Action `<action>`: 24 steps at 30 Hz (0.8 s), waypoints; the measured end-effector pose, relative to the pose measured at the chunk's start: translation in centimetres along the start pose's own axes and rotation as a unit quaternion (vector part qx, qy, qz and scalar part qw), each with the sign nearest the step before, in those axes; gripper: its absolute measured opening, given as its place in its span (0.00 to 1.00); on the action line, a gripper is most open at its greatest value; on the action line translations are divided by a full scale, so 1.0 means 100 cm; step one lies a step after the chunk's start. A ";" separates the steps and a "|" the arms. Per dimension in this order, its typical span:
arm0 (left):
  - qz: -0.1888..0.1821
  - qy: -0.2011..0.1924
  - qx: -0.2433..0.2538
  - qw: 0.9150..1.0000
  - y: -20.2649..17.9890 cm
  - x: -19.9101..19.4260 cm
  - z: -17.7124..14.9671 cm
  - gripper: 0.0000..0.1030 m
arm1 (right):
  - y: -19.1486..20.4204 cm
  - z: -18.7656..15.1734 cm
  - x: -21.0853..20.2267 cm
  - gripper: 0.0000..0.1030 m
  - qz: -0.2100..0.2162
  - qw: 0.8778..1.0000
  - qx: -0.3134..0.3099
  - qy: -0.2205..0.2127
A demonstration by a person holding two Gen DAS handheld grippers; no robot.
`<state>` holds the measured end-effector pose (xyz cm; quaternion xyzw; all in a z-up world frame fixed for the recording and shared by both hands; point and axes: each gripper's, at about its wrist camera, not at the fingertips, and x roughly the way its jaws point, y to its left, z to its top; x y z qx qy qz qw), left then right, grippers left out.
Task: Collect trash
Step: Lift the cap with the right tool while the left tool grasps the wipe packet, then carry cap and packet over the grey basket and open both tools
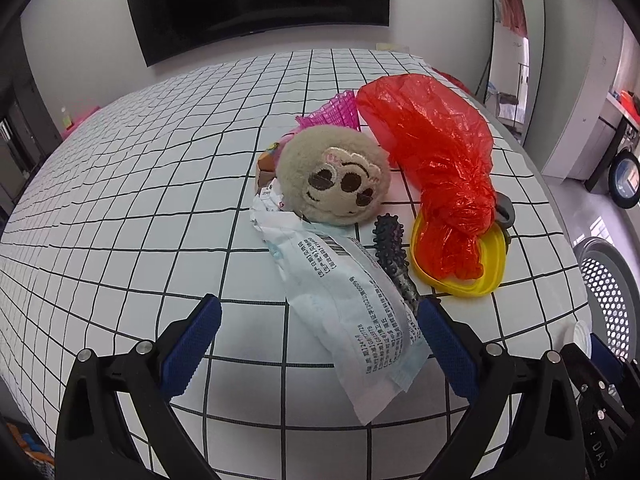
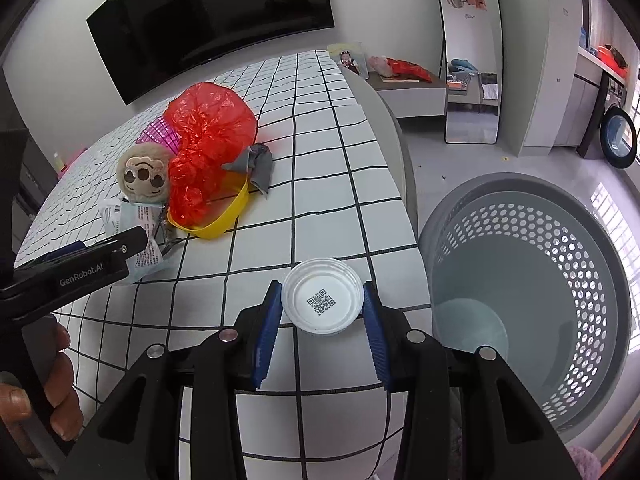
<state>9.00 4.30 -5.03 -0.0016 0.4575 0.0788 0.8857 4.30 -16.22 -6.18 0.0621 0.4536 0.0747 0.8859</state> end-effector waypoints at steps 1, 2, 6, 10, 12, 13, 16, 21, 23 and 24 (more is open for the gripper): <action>0.000 0.000 0.004 1.000 -0.001 0.000 -0.001 0.89 | -0.002 -0.001 0.000 0.38 0.000 1.000 0.002 0.000; -0.001 0.000 0.008 1.000 -0.002 0.000 -0.002 0.85 | -0.002 0.000 0.000 0.38 -0.001 1.000 0.003 0.000; -0.021 0.003 0.008 1.000 0.000 0.000 -0.005 0.59 | -0.004 -0.002 0.000 0.38 -0.003 1.000 0.006 0.001; -0.024 -0.002 0.012 1.000 0.006 -0.006 -0.010 0.53 | -0.003 -0.004 -0.005 0.38 -0.005 1.000 0.005 -0.003; -0.025 -0.006 0.013 1.000 0.011 -0.012 -0.014 0.52 | -0.002 -0.005 -0.008 0.38 -0.007 1.000 0.005 -0.006; -0.027 -0.009 0.013 1.000 0.013 -0.015 -0.016 0.52 | -0.002 -0.006 -0.009 0.38 -0.007 1.000 0.005 -0.007; -0.027 -0.024 0.016 0.999 0.022 -0.029 -0.020 0.52 | 0.000 -0.008 -0.014 0.38 -0.009 1.000 0.005 -0.010; -0.034 -0.046 0.024 0.998 0.027 -0.053 -0.029 0.52 | 0.001 -0.014 -0.024 0.38 -0.014 1.000 0.004 -0.018; -0.038 -0.050 0.030 0.998 0.026 -0.060 -0.033 0.52 | 0.000 -0.016 -0.029 0.38 -0.016 1.000 0.005 -0.021; -0.041 -0.051 0.033 0.997 0.024 -0.063 -0.034 0.52 | -0.001 -0.018 -0.032 0.38 -0.017 1.000 0.006 -0.024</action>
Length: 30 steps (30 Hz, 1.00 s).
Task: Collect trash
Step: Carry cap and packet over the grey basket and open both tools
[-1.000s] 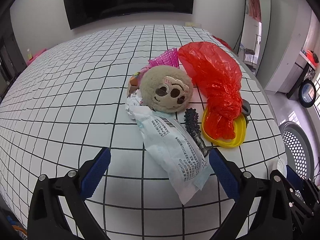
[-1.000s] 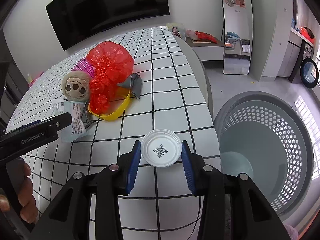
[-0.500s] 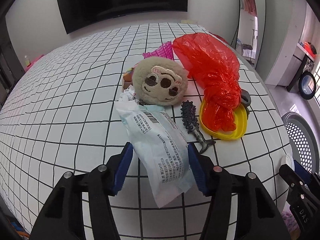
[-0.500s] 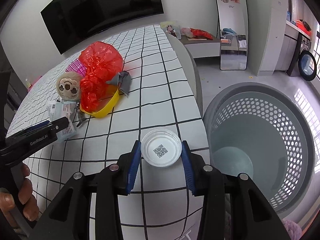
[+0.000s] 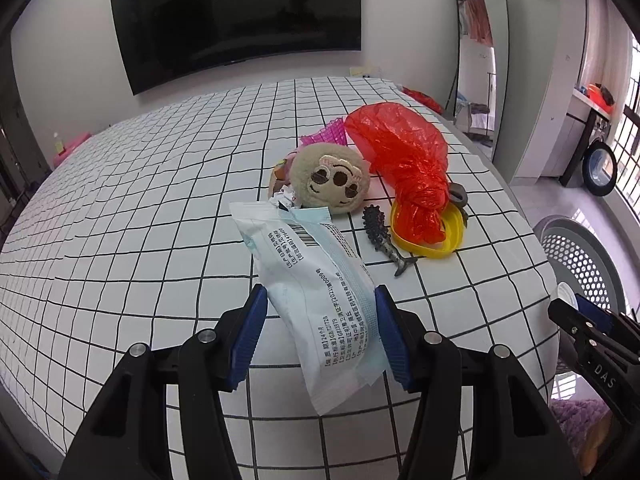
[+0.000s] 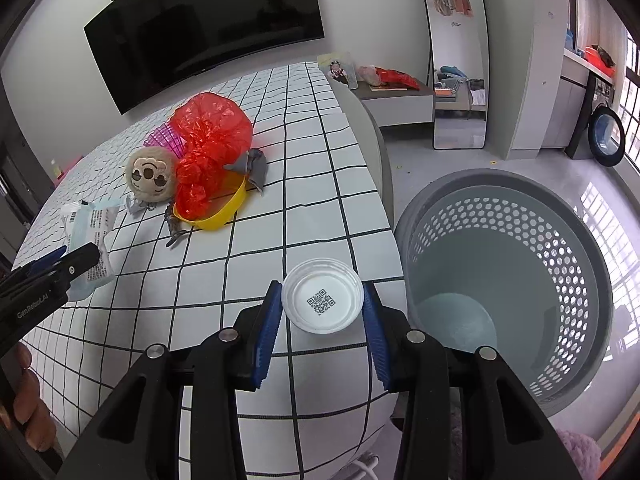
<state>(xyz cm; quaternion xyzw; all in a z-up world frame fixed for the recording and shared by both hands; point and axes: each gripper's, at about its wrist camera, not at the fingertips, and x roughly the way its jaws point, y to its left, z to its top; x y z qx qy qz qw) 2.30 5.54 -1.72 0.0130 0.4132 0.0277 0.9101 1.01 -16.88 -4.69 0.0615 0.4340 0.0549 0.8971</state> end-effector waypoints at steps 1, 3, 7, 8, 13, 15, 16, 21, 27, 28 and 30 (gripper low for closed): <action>-0.003 -0.002 0.004 1.000 -0.003 -0.003 0.000 0.52 | -0.001 -0.001 -0.003 0.38 -0.001 1.000 0.001 -0.002; -0.011 -0.009 0.012 1.000 -0.011 -0.010 0.000 0.52 | -0.006 -0.003 -0.011 0.38 -0.005 1.000 0.005 -0.008; -0.036 -0.027 0.038 0.998 -0.040 -0.025 0.003 0.52 | -0.023 -0.008 -0.028 0.38 -0.017 0.999 0.018 -0.021; -0.045 -0.031 0.048 0.997 -0.051 -0.028 0.004 0.52 | -0.029 -0.009 -0.032 0.38 -0.021 0.999 0.023 -0.024; -0.097 -0.045 0.095 0.990 -0.105 -0.040 0.007 0.52 | -0.066 -0.015 -0.053 0.38 -0.047 0.997 0.053 -0.036; -0.115 -0.042 0.113 0.986 -0.128 -0.039 0.007 0.52 | -0.084 -0.018 -0.061 0.38 -0.060 0.995 0.064 -0.042; -0.122 -0.040 0.121 0.984 -0.140 -0.038 0.007 0.52 | -0.092 -0.020 -0.064 0.38 -0.066 0.994 0.070 -0.043; -0.151 -0.021 0.162 0.975 -0.194 -0.030 0.005 0.52 | -0.132 -0.024 -0.071 0.38 -0.085 0.991 0.099 -0.040; -0.163 0.003 0.191 0.968 -0.237 -0.013 0.003 0.52 | -0.165 -0.023 -0.066 0.38 -0.087 0.988 0.119 -0.033; -0.163 0.007 0.195 0.967 -0.241 -0.009 0.003 0.52 | -0.170 -0.023 -0.064 0.38 -0.086 0.988 0.121 -0.031; -0.162 0.015 0.200 0.966 -0.249 -0.001 0.004 0.52 | -0.178 -0.022 -0.060 0.38 -0.084 0.988 0.124 -0.027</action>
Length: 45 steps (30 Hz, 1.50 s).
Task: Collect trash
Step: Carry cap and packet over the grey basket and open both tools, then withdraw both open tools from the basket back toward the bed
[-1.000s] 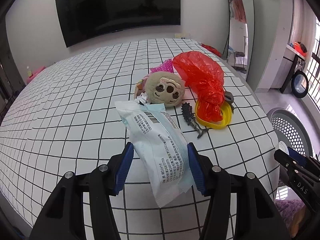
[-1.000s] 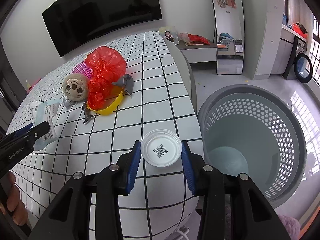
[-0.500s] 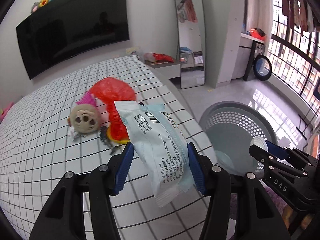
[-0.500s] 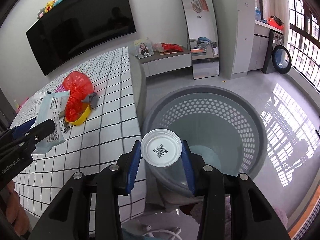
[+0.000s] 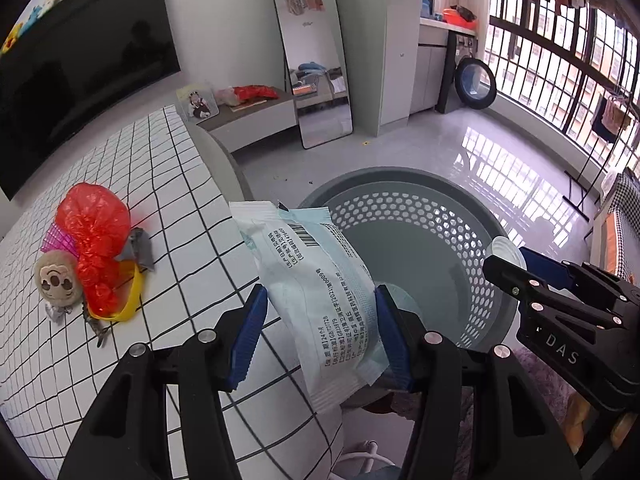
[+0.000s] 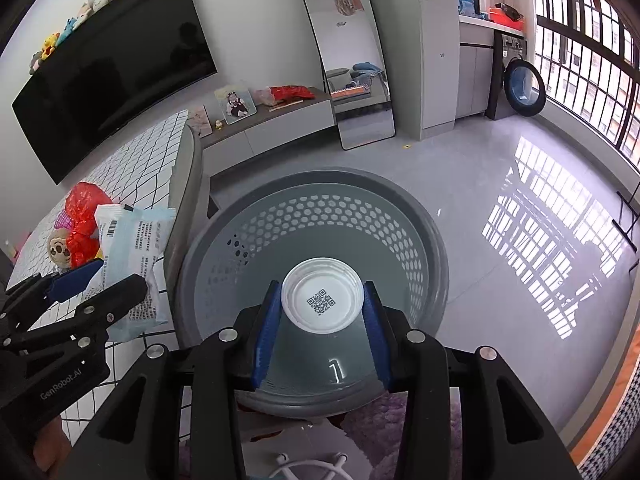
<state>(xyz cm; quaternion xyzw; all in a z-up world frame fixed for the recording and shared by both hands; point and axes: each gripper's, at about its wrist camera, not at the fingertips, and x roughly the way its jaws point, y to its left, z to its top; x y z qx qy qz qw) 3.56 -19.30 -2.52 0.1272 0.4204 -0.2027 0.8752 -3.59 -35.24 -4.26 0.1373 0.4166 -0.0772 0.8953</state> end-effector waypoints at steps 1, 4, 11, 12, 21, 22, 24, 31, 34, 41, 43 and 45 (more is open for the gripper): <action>-0.001 0.004 0.001 1.000 -0.002 0.004 0.002 0.52 | -0.003 0.001 0.003 0.38 0.001 1.000 0.002 0.002; 0.000 0.013 0.005 1.000 -0.009 0.016 0.005 0.52 | -0.011 0.004 0.015 0.38 -0.002 1.000 0.007 0.008; 0.001 0.024 0.009 1.000 -0.019 0.033 0.015 0.56 | -0.022 0.008 0.030 0.38 0.004 1.000 0.014 0.016; 0.001 0.024 0.009 1.000 -0.020 0.035 0.016 0.57 | -0.023 0.009 0.031 0.38 0.005 1.000 0.015 0.016; 0.006 0.024 0.010 1.000 -0.023 0.038 0.022 0.69 | -0.032 0.011 0.028 0.56 0.003 1.000 0.022 0.005; 0.006 0.025 0.009 1.000 -0.023 0.039 0.022 0.70 | -0.032 0.011 0.028 0.56 0.002 1.000 0.022 0.006; 0.007 0.025 0.008 1.000 -0.022 0.039 0.021 0.70 | -0.034 0.011 0.028 0.56 0.002 1.000 0.022 0.007; 0.012 0.022 0.002 1.000 -0.017 0.035 0.020 0.74 | -0.031 0.011 0.025 0.56 0.004 1.000 0.018 0.008; 0.013 0.018 0.001 1.000 -0.015 0.033 0.020 0.76 | -0.030 0.009 0.023 0.56 0.004 1.000 0.017 0.006; 0.014 0.014 -0.003 1.000 -0.011 0.027 0.019 0.77 | -0.028 0.008 0.019 0.56 0.002 1.000 0.017 0.004; 0.015 0.012 -0.003 1.000 -0.010 0.025 0.018 0.78 | -0.028 0.008 0.018 0.56 0.002 1.000 0.017 0.003; 0.016 0.010 -0.004 1.000 -0.009 0.023 0.018 0.78 | -0.026 0.008 0.017 0.56 0.002 1.000 0.017 0.002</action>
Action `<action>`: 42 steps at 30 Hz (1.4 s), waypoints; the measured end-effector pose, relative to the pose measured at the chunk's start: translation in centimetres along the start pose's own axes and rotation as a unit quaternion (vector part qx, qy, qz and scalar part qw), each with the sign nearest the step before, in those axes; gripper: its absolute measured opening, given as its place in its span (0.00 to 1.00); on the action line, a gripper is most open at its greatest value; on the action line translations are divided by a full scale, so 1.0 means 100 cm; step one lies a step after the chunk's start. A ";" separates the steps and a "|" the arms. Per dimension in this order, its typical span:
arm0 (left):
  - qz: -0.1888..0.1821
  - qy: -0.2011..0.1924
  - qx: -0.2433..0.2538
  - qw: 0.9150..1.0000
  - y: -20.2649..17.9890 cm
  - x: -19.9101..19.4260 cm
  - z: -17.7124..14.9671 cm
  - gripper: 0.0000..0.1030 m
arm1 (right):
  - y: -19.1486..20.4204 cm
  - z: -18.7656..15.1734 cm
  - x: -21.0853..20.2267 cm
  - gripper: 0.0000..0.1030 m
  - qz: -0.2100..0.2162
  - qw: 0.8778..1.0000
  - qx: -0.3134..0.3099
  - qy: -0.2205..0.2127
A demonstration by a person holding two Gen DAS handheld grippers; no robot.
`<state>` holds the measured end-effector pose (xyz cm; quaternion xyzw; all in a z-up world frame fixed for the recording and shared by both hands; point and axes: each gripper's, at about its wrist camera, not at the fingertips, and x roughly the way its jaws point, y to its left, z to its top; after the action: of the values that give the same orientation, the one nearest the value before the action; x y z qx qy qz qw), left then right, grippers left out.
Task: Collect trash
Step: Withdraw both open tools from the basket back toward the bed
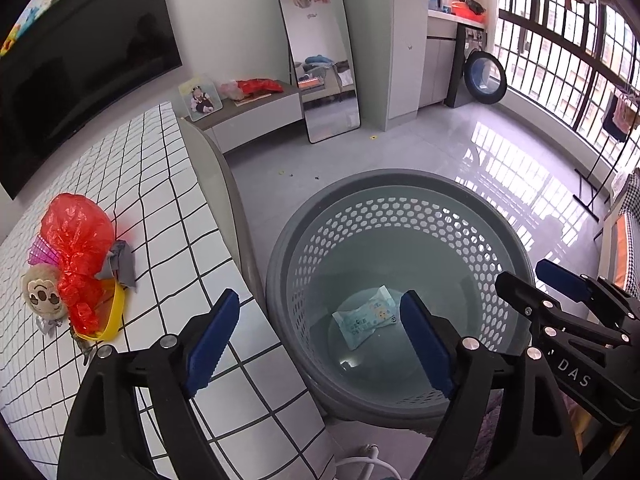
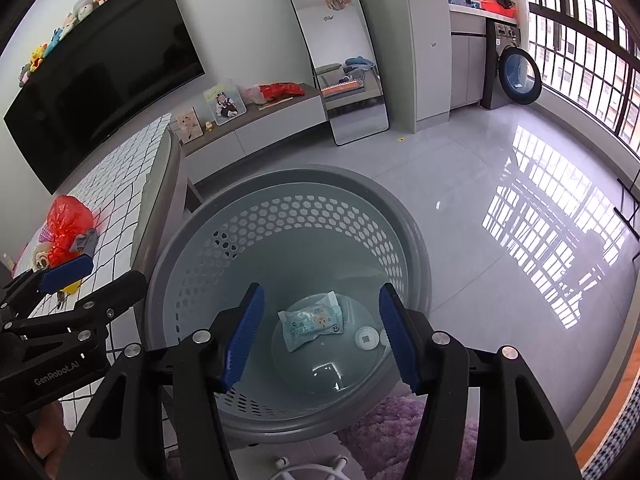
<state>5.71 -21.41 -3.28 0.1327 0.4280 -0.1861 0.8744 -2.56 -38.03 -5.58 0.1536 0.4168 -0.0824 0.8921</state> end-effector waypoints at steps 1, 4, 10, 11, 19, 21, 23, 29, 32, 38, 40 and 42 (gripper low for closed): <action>0.000 -0.001 0.000 1.000 0.000 -0.001 0.000 0.79 | 0.001 0.000 0.000 0.56 0.000 1.000 0.000 0.000; 0.000 -0.003 -0.002 1.000 0.003 -0.003 -0.002 0.79 | 0.002 0.000 -0.003 0.56 0.000 1.000 -0.002 -0.002; 0.001 -0.008 -0.004 1.000 0.004 -0.008 -0.004 0.79 | 0.003 0.000 -0.009 0.57 -0.001 1.000 -0.002 -0.010; 0.001 -0.009 -0.004 1.000 0.004 -0.008 -0.004 0.79 | 0.003 0.000 -0.010 0.57 0.000 1.000 -0.002 -0.012; 0.006 -0.015 -0.008 1.000 0.007 -0.017 -0.007 0.80 | 0.005 -0.003 -0.016 0.57 0.002 1.000 -0.004 -0.014; 0.007 -0.016 -0.009 1.000 0.007 -0.020 -0.008 0.81 | 0.005 -0.004 -0.017 0.57 0.003 1.000 -0.004 -0.016; 0.007 -0.018 -0.011 1.000 0.011 -0.022 -0.008 0.82 | 0.005 -0.005 -0.019 0.58 0.004 1.000 -0.003 -0.016; 0.009 -0.025 -0.020 0.999 0.018 -0.029 -0.012 0.88 | 0.011 -0.008 -0.023 0.61 0.007 1.000 -0.007 -0.019; 0.013 -0.031 -0.024 0.999 0.021 -0.034 -0.015 0.91 | 0.015 -0.011 -0.025 0.61 0.006 1.000 -0.008 -0.020; 0.019 -0.039 -0.036 0.998 0.033 -0.043 -0.020 0.93 | 0.026 -0.013 -0.029 0.64 0.008 1.000 -0.017 -0.020; 0.022 -0.042 -0.041 0.998 0.038 -0.047 -0.021 0.93 | 0.032 -0.014 -0.030 0.64 0.009 1.000 -0.022 -0.020; 0.024 -0.046 -0.046 0.998 0.044 -0.051 -0.023 0.93 | 0.037 -0.015 -0.031 0.65 0.009 0.999 -0.026 -0.021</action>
<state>3.16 -15.49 -0.28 0.0932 0.3919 -0.1513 0.9027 -4.59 -33.98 -3.28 0.1324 0.3983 -0.0664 0.9052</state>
